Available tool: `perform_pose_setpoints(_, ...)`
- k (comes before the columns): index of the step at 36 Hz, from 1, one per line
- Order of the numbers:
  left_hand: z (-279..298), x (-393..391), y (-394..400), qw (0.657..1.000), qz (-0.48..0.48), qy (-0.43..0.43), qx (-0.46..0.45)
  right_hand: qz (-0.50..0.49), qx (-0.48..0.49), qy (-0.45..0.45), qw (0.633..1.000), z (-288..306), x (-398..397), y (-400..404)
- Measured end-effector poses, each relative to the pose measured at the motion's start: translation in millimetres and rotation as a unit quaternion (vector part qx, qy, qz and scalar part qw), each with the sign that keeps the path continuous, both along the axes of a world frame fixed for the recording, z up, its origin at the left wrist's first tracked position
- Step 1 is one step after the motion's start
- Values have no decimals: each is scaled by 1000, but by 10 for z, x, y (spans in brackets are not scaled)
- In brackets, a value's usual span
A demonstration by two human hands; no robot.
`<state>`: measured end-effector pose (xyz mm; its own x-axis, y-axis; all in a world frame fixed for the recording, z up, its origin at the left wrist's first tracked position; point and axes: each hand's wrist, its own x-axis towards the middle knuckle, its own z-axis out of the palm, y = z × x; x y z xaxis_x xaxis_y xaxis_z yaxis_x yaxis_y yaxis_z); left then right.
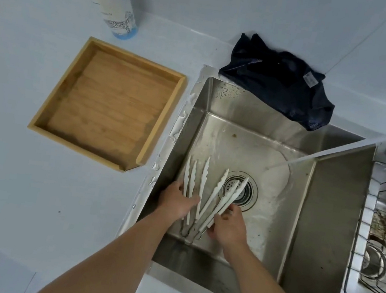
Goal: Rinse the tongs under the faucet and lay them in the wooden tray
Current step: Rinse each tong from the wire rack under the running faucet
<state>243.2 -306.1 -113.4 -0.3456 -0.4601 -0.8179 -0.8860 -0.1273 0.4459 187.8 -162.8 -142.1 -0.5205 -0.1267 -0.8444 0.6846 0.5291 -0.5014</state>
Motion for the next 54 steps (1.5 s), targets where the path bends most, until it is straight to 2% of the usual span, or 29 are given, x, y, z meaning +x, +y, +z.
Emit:
perform_pose_setpoints(5, -77, 37, 43, 1000, -19, -10, -12, 58, 1, -3, 998, -18, 2, -74)
perform_pose_setpoints(15, -141, 30, 52, 998, -47, -17, -36, -22, -29, -36, 999, -15, -41, -91)
perform_pose_setpoints(23, -178, 80, 65, 998, -57, -11, -35, -5, -29, -31, 999, 2, -8, -137)
perform_pose_setpoints(32, -101, 83, 77, 998, -57, 26, -31, -30, -86, -89, 992, 49, -43, -76)
perform_pose_setpoints(45, 252, -95, 177, 990, -7, 142, -2, -31, -147, -63, 987, 565, -388, 96)
perform_pose_setpoints(54, 615, -430, 333, 957, 58, 266, 98, -48, -187, -34, 981, 1045, -756, 296)
